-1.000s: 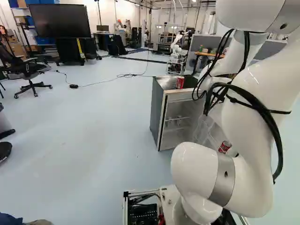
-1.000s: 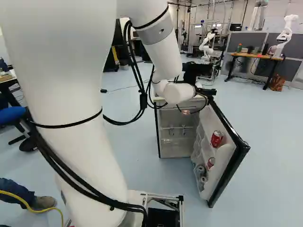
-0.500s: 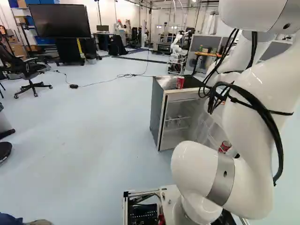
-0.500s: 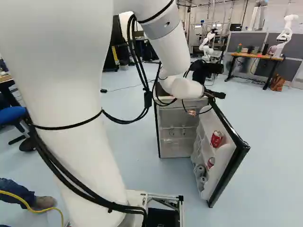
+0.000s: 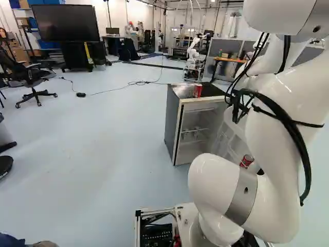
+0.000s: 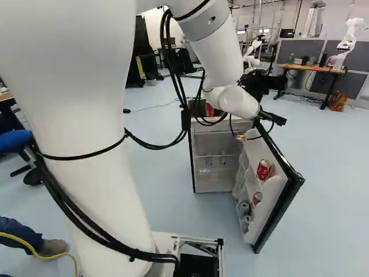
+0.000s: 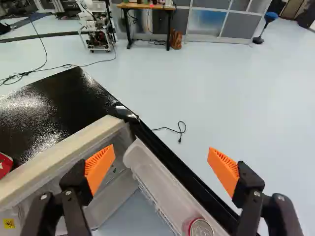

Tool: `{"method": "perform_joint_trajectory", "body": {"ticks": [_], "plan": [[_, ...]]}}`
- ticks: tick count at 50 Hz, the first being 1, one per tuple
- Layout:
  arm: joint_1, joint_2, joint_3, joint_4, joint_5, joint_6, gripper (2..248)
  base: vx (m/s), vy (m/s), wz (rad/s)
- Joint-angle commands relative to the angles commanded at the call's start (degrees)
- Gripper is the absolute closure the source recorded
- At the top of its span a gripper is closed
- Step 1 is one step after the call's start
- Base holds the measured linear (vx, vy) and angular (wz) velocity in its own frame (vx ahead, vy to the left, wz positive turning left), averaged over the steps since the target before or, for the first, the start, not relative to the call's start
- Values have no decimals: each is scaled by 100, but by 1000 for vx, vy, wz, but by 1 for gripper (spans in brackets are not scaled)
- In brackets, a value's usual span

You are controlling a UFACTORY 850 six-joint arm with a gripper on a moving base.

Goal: Grab a drink from the fridge

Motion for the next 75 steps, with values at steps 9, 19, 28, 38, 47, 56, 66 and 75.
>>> {"method": "perform_joint_trajectory", "body": {"ticks": [9,19,28,38,47,56,66,75], "plan": [[-132,-18,-145,45,-377,0,3,0,0,0],[-273,-47,-317,94,-799,0,3,0,0,0],[-398,-77,-477,139,-1184,0,3,0,0,0],[-535,-114,-661,188,-1612,0,3,0,0,0],[-657,-173,-832,233,-1998,0,3,0,0,0],[-776,-312,-1013,278,-2402,0,3,0,0,0],[-908,-487,-1221,320,-2790,0,3,0,0,0],[-1023,-648,-1415,327,-2863,0,3,0,0,0]]}}
